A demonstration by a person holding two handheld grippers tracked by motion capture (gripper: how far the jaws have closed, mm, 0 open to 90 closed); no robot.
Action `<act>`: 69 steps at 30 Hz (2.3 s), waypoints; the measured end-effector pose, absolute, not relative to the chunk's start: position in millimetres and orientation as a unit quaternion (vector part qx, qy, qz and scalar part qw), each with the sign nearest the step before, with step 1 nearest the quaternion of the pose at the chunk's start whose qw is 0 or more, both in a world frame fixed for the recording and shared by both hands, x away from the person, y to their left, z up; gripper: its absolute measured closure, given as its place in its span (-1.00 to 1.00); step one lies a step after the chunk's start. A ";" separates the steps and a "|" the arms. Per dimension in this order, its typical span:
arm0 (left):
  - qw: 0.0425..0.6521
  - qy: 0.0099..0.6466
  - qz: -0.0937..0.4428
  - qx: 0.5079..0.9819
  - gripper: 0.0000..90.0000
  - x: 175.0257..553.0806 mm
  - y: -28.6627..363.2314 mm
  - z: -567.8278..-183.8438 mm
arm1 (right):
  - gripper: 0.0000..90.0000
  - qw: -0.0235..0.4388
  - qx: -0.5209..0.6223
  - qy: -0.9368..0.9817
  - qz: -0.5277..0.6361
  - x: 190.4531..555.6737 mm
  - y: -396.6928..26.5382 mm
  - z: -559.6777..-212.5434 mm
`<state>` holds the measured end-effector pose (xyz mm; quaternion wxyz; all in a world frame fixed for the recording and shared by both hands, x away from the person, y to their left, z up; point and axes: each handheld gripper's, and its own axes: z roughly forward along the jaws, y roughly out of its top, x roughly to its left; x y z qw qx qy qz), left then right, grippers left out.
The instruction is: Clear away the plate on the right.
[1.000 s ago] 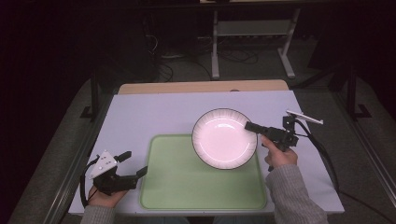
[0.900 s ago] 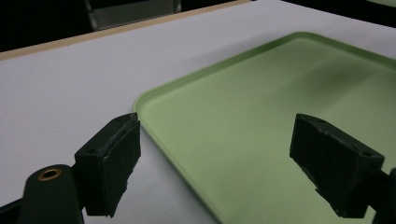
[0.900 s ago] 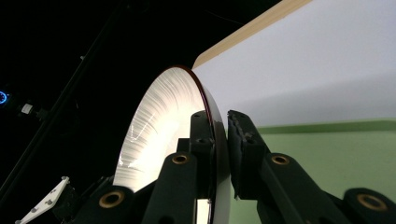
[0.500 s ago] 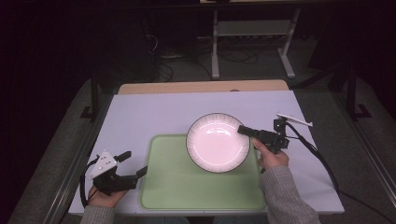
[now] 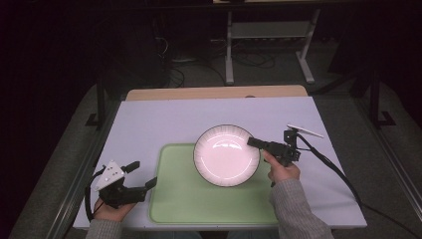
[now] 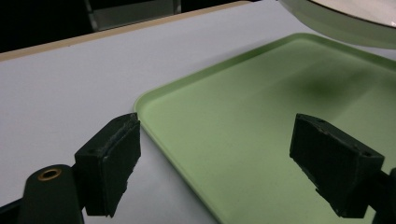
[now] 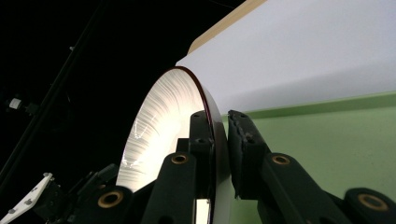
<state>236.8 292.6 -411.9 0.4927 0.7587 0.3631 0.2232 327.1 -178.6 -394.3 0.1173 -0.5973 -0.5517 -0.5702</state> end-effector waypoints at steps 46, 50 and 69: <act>0.494 0.364 0.224 0.757 -0.64 236.1 293.9 -411.1 | 0.73 0.107 -0.620 -0.575 -0.523 327.7 -155.8 -426.7; 0.495 0.364 0.224 0.756 -0.64 236.1 294.5 -411.1 | 0.73 0.107 -0.622 -0.576 -0.520 328.0 -154.7 -428.6; 0.495 0.364 0.224 0.756 -0.64 235.8 294.1 -410.8 | 0.71 0.105 -0.629 -0.580 -0.507 327.2 -151.5 -437.7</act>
